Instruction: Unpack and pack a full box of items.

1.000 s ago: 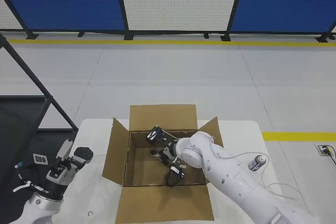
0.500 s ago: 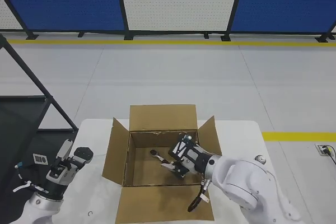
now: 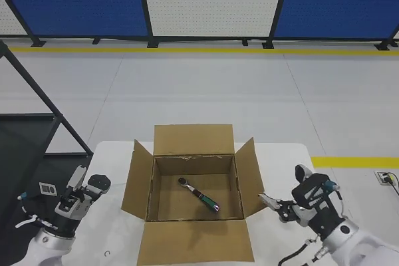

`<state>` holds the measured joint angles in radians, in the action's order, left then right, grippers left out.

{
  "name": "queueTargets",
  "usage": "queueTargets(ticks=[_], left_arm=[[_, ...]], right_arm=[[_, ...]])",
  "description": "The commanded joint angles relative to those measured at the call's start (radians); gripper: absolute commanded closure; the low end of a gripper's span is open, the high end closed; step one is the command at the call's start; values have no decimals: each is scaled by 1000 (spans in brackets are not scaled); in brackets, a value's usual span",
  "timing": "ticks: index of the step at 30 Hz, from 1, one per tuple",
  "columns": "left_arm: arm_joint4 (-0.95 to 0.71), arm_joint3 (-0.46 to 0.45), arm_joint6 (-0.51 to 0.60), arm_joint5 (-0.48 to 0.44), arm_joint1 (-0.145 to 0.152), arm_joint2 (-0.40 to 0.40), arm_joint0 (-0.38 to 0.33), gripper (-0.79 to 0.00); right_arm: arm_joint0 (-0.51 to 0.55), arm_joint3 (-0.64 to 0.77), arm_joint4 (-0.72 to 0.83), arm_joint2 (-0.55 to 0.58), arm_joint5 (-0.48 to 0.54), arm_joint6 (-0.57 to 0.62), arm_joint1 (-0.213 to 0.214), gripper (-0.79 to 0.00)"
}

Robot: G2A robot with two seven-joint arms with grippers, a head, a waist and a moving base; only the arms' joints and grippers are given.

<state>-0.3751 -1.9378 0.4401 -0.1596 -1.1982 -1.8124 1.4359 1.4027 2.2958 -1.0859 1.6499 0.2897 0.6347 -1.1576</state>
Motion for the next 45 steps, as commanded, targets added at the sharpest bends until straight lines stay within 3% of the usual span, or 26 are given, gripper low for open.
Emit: queueTargets(ticks=[1, 6, 11, 21, 27, 29, 32, 33, 34, 45], left_arm=[[0, 0, 0, 0, 0, 0, 0, -785], [0, 0, 0, 0, 0, 0, 0, -785], [0, 0, 0, 0, 0, 0, 0, -785], [0, 0, 0, 0, 0, 0, 0, -785], [0, 0, 0, 0, 0, 0, 0, -785], [0, 0, 0, 0, 0, 0, 0, -785], [0, 0, 0, 0, 0, 0, 0, -785], [0, 0, 0, 0, 0, 0, 0, -785], [0, 0, 0, 0, 0, 0, 0, -785], [0, 0, 0, 0, 0, 0, 0, -785]], right_arm=[[86, -8, 19, 70, -4, -30, 1, -785], [213, -99, 24, 147, 22, -71, 2, -785], [224, -262, 56, 139, 48, -91, 4, -785], [-50, -659, 58, -38, 19, -7, 0, -785], [-147, -788, 63, -79, 50, -20, 0, -779], [-160, -803, 63, -84, 53, -20, 1, -409], [-168, -811, 60, -91, 50, -17, 3, -200], [-170, -812, 60, -92, 49, -17, 3, -65], [-171, -811, 60, -94, 50, -16, 4, 0], [-125, -726, 65, -82, 47, -48, 11, 0]])
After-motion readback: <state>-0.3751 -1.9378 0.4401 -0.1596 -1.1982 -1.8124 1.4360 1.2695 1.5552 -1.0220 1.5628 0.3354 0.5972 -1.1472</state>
